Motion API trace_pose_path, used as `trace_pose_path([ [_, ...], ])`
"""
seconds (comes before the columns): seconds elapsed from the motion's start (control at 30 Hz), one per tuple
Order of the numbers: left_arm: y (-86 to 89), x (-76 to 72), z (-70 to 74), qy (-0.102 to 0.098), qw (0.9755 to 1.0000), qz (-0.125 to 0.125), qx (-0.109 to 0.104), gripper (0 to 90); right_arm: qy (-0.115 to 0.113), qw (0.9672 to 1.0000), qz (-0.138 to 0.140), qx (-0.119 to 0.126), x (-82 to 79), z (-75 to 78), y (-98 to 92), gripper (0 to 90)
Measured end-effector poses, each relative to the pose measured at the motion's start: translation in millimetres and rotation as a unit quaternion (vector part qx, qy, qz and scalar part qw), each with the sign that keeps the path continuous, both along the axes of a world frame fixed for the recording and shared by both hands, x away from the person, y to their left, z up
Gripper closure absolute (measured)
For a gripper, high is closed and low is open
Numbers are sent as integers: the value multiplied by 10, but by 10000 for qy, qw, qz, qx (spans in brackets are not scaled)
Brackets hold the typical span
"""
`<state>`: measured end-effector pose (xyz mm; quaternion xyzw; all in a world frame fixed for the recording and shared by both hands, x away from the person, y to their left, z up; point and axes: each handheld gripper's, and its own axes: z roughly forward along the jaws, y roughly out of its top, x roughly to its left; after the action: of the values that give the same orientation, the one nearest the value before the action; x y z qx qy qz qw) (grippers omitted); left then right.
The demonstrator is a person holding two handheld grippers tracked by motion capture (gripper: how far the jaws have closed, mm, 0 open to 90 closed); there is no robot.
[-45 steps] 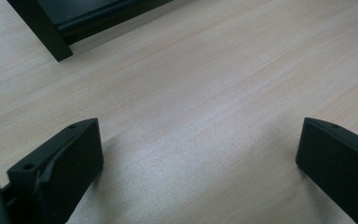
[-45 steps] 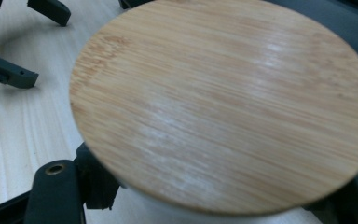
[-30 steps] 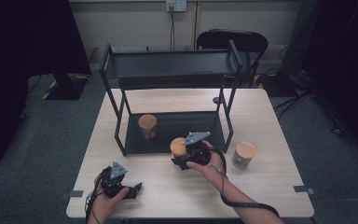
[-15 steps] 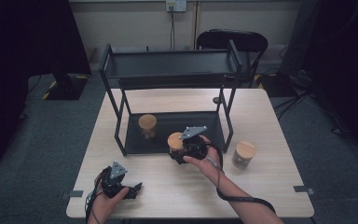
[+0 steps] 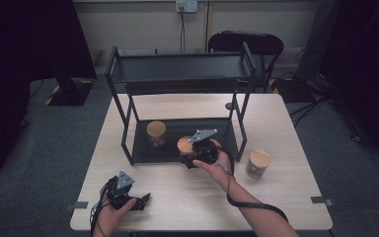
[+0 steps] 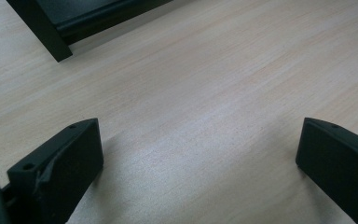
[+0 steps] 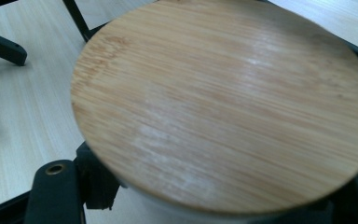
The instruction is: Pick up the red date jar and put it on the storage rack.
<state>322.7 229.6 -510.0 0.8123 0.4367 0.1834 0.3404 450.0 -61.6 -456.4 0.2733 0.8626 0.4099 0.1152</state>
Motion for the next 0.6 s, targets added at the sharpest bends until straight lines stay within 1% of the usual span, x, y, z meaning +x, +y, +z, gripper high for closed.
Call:
trace_pose_path([
  [0.33, 0, 0, 0, -1, 10000, -1, 0, 2, -8, 10000, -87, -12, 105, 15, 54, 257],
  [0.6, 0, 0, 0, 0, 10000, -1, 1, 2, 5, 9999, -162, -11, 176, -12, 77, 257],
])
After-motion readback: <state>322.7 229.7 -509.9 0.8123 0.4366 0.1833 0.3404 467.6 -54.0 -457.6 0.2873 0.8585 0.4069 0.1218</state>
